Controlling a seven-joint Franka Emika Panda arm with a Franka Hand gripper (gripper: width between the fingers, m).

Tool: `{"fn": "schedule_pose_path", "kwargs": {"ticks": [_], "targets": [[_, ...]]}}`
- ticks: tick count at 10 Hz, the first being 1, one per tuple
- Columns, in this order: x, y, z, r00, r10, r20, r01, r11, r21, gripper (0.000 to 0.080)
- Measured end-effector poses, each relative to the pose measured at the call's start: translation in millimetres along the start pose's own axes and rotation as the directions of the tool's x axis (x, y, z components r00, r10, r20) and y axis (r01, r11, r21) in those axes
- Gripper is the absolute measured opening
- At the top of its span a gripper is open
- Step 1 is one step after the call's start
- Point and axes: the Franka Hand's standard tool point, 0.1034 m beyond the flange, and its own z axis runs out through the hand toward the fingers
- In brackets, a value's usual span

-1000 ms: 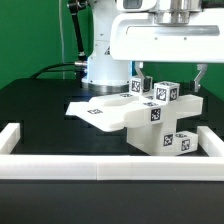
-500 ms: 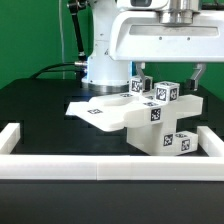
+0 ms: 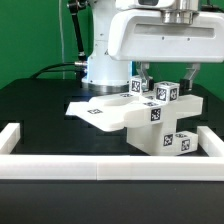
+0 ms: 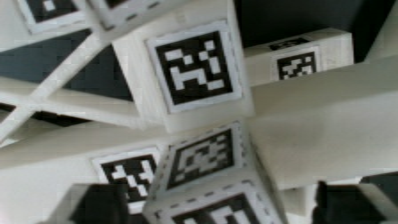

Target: Assemble chair

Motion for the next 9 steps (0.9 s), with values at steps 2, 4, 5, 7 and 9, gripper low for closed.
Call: {"fn": "schedule_pose_path", "kwargs": {"ticks": [2,4,5,7,9], "targets": [[0.1,0.2,0.0,0.999,0.034,-0.001,-0.034,0.999,0.0,0.0283],[0.2,0.2,0.0,0.993,0.121,-0.001,-0.121,0.993,0.0,0.0284],[0.3,0.2,0.0,0.985,0.172,-0.001,-0.172,0.985,0.0,0.0284],[0.7,0.0,-0.1,0.943,0.333,-0.003,-0.333,0.943,0.001,0.0284],[2.2,-1.5,-0.3,0.866,0.501,-0.007,-0.501,0.866,0.002,0.0284]]}}
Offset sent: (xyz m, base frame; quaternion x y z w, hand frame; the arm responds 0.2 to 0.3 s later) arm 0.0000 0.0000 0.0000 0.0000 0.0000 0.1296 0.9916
